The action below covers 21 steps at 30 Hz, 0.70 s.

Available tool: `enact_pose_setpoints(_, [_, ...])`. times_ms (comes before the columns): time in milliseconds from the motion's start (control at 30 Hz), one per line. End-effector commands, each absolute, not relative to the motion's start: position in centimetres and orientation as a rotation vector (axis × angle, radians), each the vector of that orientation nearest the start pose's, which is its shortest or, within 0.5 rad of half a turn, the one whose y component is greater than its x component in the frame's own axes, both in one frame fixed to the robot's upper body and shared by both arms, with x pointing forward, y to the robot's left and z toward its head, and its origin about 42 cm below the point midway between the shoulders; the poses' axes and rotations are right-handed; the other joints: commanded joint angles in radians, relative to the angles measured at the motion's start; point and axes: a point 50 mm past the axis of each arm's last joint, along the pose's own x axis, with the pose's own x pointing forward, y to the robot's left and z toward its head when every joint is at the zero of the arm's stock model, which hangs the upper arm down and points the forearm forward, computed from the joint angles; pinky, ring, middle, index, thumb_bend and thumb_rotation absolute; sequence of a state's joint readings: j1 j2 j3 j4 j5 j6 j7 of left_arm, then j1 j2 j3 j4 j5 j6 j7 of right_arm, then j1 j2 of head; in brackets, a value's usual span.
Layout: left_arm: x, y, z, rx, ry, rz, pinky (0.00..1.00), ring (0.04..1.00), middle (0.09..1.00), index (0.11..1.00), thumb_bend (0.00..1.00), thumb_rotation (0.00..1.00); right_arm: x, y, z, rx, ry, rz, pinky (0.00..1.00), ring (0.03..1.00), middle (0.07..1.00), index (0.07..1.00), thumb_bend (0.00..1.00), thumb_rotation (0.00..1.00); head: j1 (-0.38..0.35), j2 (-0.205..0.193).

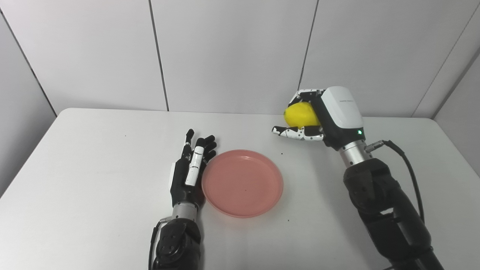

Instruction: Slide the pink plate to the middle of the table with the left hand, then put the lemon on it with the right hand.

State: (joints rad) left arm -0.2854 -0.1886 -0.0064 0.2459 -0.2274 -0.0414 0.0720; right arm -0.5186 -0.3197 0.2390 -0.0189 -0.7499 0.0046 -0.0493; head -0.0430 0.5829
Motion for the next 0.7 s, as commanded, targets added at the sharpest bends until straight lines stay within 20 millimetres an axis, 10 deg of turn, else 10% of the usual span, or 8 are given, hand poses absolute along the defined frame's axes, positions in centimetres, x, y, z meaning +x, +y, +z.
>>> enact_pose_setpoints(0, [35.1,9.1,10.5,-0.452,0.077,-0.037,0.84,0.818,0.783,0.996,0.73,0.75,41.3,-19.5,30.4,-1.068,-0.747,0.043,0.14,0.171,0.237,0.288,0.51,0.47,0.001,0.001])
enact_pose_setpoints(167, [35.1,9.3,10.3,-0.453,0.086,-0.041,0.88,0.827,0.777,1.000,0.76,0.78,41.2,-18.3,29.8,-1.072,-0.752,0.070,0.14,0.183,0.255,0.334,0.52,0.29,-0.005,0.001])
enact_pose_setpoints(667, [35.4,9.4,10.4,-0.456,0.078,-0.044,0.90,0.848,0.779,1.000,0.74,0.79,41.0,-15.2,28.2,-1.094,-0.737,0.153,0.18,0.223,0.292,0.349,0.54,0.45,-0.011,0.006])
